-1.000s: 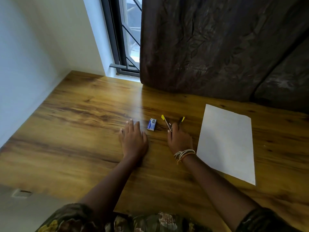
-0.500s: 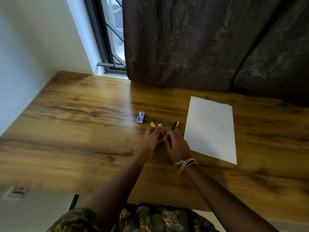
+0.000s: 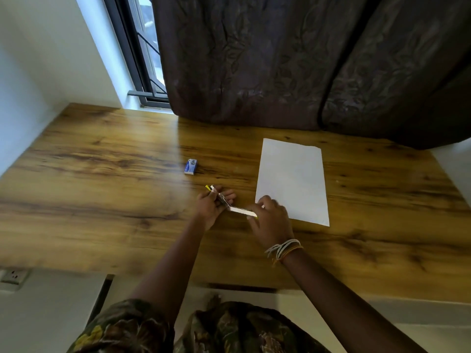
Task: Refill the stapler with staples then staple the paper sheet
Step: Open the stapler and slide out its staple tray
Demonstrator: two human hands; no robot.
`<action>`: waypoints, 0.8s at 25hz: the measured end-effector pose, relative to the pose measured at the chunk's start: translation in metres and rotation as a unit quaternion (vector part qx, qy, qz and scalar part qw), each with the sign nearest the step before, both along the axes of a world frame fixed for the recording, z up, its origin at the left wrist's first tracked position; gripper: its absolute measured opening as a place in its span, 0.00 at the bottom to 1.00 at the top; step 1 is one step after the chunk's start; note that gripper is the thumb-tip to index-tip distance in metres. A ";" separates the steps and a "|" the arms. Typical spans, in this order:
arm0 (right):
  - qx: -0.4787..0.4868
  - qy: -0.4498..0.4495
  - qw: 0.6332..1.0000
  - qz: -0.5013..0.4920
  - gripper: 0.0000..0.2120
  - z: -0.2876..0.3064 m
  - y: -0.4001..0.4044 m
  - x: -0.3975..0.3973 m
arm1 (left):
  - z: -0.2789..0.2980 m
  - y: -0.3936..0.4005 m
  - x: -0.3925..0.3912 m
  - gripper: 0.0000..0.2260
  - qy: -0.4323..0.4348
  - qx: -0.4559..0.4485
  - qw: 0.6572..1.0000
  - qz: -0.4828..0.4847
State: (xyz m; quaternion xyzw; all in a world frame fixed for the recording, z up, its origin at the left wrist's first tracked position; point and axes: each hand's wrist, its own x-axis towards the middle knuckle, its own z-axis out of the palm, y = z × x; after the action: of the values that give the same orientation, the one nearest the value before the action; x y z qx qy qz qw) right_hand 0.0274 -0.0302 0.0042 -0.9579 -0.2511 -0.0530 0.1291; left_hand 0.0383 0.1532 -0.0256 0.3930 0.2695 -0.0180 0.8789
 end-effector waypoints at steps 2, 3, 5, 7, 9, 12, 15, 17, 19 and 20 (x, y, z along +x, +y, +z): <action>0.043 0.077 0.994 0.056 0.14 0.000 -0.002 -0.007 | 0.001 0.000 0.000 0.18 -0.001 -0.019 1.000 0.003; 0.060 0.100 0.990 0.082 0.15 -0.002 -0.002 -0.012 | 0.001 0.000 0.000 0.19 0.000 -0.025 1.000 0.003; 0.075 0.126 0.982 0.121 0.17 -0.008 0.002 -0.018 | 0.001 0.001 0.000 0.19 0.010 -0.027 1.000 0.003; 0.073 0.147 0.976 0.139 0.18 -0.010 0.007 -0.017 | 0.006 0.003 0.005 0.19 0.024 -0.028 0.999 -0.013; 0.072 0.155 0.974 0.151 0.15 -0.008 0.010 -0.013 | 0.011 0.007 0.010 0.19 0.041 -0.034 0.998 -0.032; 0.105 0.120 0.979 0.127 0.10 -0.003 0.011 -0.002 | 0.014 0.008 0.016 0.19 0.055 -0.012 0.996 -0.075; 0.159 0.107 0.979 0.063 0.10 0.007 0.014 0.018 | 0.012 0.007 0.018 0.16 0.055 0.027 0.992 -0.111; 0.159 0.118 0.980 0.038 0.12 0.013 0.022 0.032 | 0.007 0.008 0.020 0.16 0.054 0.032 0.991 -0.122; 0.144 0.159 0.977 0.021 0.17 0.018 0.035 0.043 | 0.006 0.009 0.024 0.17 0.051 0.029 0.990 -0.129; 0.133 0.178 0.975 0.014 0.20 0.020 0.041 0.047 | 0.005 0.008 0.024 0.17 0.050 0.027 0.990 -0.128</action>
State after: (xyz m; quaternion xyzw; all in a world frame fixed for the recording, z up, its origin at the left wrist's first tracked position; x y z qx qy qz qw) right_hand 0.0746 0.0111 0.0241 -0.9225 -0.2285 0.0873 0.2986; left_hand 0.0625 0.1616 -0.0208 0.4462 0.2609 -0.1426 0.8441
